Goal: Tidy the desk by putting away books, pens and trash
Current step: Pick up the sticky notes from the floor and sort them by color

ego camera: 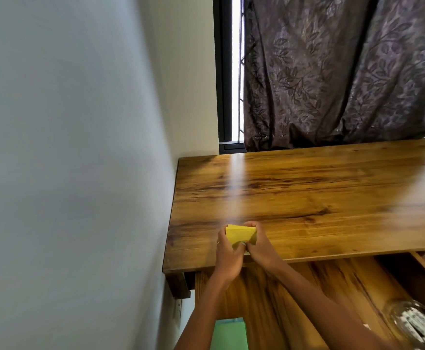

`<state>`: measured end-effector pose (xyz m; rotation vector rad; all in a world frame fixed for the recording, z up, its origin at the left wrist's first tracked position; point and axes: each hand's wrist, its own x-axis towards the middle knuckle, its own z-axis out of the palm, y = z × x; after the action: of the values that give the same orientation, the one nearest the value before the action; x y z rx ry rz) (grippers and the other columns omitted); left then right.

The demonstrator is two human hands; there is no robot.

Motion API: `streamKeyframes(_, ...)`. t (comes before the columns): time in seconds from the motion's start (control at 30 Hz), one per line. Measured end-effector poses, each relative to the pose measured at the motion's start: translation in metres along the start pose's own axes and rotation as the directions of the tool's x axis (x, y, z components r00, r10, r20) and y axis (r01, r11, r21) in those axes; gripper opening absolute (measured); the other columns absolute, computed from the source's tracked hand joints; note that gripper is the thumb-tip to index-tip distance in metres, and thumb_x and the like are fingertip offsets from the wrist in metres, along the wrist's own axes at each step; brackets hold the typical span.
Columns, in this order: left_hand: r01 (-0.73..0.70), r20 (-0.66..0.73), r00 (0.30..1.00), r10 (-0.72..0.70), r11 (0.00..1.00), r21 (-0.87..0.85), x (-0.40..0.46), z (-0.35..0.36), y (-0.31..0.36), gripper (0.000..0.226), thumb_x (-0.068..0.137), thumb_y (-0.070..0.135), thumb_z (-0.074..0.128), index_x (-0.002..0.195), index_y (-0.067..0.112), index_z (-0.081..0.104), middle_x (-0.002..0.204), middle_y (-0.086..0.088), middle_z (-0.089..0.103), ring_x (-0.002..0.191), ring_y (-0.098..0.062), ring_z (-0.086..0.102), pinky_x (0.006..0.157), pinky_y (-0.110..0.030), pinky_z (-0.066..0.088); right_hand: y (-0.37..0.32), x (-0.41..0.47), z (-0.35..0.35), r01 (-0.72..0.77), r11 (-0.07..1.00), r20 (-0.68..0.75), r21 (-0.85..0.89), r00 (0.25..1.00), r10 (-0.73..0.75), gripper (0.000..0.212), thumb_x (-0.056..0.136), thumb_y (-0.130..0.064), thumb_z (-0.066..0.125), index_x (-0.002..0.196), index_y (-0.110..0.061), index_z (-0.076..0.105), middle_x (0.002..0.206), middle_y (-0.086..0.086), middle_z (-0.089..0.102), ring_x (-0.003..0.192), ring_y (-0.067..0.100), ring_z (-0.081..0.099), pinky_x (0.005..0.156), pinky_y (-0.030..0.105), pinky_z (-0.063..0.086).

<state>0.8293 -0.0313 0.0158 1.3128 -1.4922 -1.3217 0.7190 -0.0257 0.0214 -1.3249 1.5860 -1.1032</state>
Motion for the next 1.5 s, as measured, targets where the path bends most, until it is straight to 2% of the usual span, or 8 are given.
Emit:
streamKeyframes(0.17,0.004,-0.074,0.997,0.003,0.995,0.096,0.002,0.002,-0.004,0.053,0.097,0.012,0.045,0.144,0.025,0.025,0.133,-0.001,0.038,0.115,-0.009,0.041,0.073,-0.010,0.041,0.008,0.001,0.008,-0.024,1.000,-0.081,0.015,0.996,0.025,0.047,0.090,0.003,0.049,0.128,-0.019,0.035,0.108,-0.002,0.049,0.089,0.007,0.051,0.077,0.021,0.047)
streamKeyframes(0.27,-0.017,-0.218,0.973,0.070,0.972,0.235,0.003,-0.002,-0.004,0.041,0.096,0.009,0.048,0.135,0.019,0.043,0.130,-0.002,0.046,0.121,-0.015,0.043,0.094,-0.024,0.045,0.011,0.001,0.009,-0.011,0.999,-0.160,-0.041,0.987,0.004,0.021,0.090,-0.001,0.052,0.101,-0.019,0.050,0.093,0.000,0.054,0.083,0.011,0.052,0.067,0.016,0.041)
streamKeyframes(0.33,-0.034,-0.275,0.955,0.109,0.964,0.262,0.003,-0.006,-0.004,0.030,0.094,0.009,0.051,0.123,0.017,0.055,0.121,0.000,0.054,0.117,-0.016,0.048,0.092,-0.023,0.043,0.014,0.002,0.009,0.008,0.997,-0.184,-0.081,0.983,-0.023,0.017,0.090,-0.004,0.055,0.090,-0.021,0.051,0.088,0.000,0.055,0.078,0.011,0.052,0.063,0.016,0.040)
streamKeyframes(0.53,-0.107,-0.354,0.912,0.206,0.955,0.278,-0.001,-0.006,-0.007,0.024,0.092,0.010,0.056,0.114,0.019,0.060,0.109,0.004,0.059,0.109,-0.013,0.052,0.087,-0.018,0.044,0.018,0.000,0.012,0.028,0.990,-0.305,-0.137,0.950,-0.069,0.026,0.091,-0.008,0.055,0.117,-0.012,0.051,0.112,-0.002,0.045,0.098,0.011,0.049,0.081,0.024,0.045)
streamKeyframes(0.63,-0.117,-0.280,0.936,0.212,0.940,0.320,-0.002,-0.004,-0.012,0.032,0.095,0.013,0.051,0.127,0.019,0.053,0.118,-0.001,0.057,0.113,-0.013,0.052,0.081,-0.011,0.039,0.022,-0.006,0.012,0.084,0.980,-0.288,-0.180,0.948,-0.134,0.032,0.090,-0.001,0.052,0.119,-0.013,0.048,0.112,0.001,0.048,0.100,0.014,0.051,0.084,0.028,0.048)
streamKeyframes(0.83,-0.048,-0.181,0.976,0.124,0.926,0.374,-0.002,0.008,-0.022,0.038,0.100,0.014,0.041,0.137,0.013,0.038,0.127,-0.008,0.050,0.120,-0.022,0.046,0.098,-0.031,0.044,0.022,-0.013,0.015,0.101,0.978,-0.127,-0.182,0.984,-0.125,0.062,0.086,0.011,0.043,0.142,-0.007,0.024,0.117,0.010,0.050,0.105,0.023,0.053,0.091,0.040,0.048)
streamKeyframes(1.2,-0.124,-0.297,0.938,0.180,0.972,0.198,-0.018,-0.004,-0.015,0.029,0.098,0.017,0.047,0.126,0.014,0.052,0.113,-0.002,0.062,0.103,-0.013,0.059,0.075,-0.015,0.049,0.014,-0.023,0.004,0.107,0.991,-0.230,-0.076,0.966,-0.121,0.036,0.093,-0.004,0.050,0.125,-0.019,0.045,0.105,-0.006,0.056,0.092,0.005,0.057,0.074,0.020,0.051)
streamKeyframes(1.5,0.084,0.010,0.996,-0.085,0.993,0.079,-0.042,-0.025,-0.021,0.048,0.091,0.003,0.055,0.133,0.022,0.043,0.122,-0.002,0.058,0.100,-0.007,0.056,0.077,-0.019,0.052,0.011,-0.054,-0.021,-0.099,0.993,0.056,0.065,0.994,0.095,0.052,0.083,0.010,0.057,0.125,-0.020,0.049,0.112,0.002,0.060,0.101,0.014,0.060,0.075,0.019,0.051)
